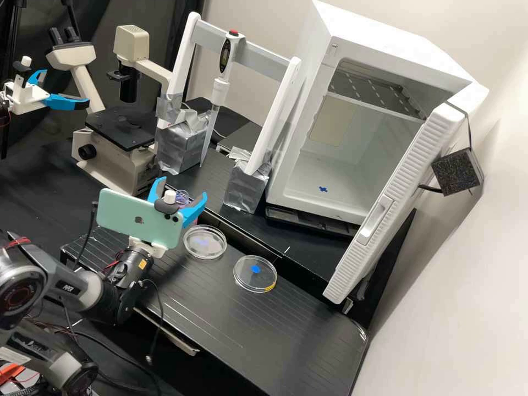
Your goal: Open the bottle
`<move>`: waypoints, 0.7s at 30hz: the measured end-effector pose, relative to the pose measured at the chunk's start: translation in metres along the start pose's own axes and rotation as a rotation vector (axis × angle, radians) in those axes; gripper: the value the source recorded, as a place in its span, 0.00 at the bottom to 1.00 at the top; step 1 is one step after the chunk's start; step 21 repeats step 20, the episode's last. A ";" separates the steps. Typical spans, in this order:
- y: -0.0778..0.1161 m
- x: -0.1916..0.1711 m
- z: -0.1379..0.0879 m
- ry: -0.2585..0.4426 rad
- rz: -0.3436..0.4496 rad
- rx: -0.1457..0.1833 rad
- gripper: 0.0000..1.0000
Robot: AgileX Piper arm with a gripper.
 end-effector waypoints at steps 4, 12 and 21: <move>0.016 0.010 0.002 -0.014 0.084 0.001 1.00; 0.034 0.027 0.007 -0.095 0.259 -0.002 1.00; 0.034 0.030 0.009 -0.094 0.265 0.067 1.00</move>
